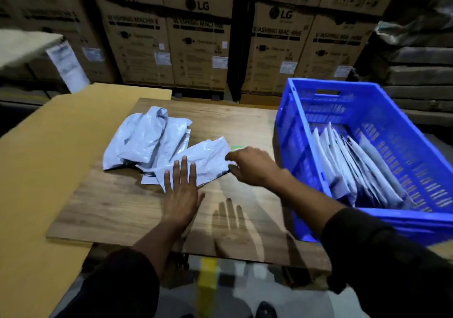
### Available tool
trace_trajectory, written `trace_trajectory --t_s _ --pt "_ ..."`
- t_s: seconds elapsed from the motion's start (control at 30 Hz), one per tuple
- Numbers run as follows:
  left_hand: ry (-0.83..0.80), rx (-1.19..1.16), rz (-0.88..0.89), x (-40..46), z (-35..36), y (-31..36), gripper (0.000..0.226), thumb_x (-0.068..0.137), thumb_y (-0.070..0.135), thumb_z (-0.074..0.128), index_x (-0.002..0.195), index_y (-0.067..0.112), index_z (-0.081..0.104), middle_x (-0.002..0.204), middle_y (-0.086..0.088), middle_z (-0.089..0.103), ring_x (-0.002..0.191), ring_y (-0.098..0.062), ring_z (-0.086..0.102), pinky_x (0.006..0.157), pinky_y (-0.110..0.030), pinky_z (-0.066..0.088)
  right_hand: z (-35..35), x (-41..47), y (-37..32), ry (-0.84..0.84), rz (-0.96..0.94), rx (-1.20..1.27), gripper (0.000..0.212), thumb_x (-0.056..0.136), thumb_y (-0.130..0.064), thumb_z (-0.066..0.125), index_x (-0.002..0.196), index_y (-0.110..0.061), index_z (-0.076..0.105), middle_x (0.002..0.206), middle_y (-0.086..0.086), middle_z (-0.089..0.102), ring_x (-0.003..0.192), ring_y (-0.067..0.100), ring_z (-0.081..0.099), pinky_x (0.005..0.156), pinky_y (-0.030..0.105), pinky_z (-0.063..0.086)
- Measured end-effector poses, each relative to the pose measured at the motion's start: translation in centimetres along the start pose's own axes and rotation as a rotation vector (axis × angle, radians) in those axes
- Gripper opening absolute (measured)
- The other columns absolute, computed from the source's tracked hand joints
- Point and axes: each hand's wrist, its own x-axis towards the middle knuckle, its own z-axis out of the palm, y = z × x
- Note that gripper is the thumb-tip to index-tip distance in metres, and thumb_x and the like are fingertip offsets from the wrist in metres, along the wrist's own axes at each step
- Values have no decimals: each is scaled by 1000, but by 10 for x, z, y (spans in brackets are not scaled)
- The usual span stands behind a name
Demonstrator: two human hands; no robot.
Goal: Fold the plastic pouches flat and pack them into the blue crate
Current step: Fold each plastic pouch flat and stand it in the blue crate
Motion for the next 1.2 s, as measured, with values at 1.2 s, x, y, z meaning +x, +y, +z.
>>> trace_trajectory --t_s 1.2 --pt "-163 -183 258 -41 11 27 57 94 29 31 129 1 67 136 -18 64 129 -30 60 113 -47 30 158 -46 -55 108 89 -27 52 99 -32 32 140 -10 55 147 7 53 141 26 43 114 49 20"
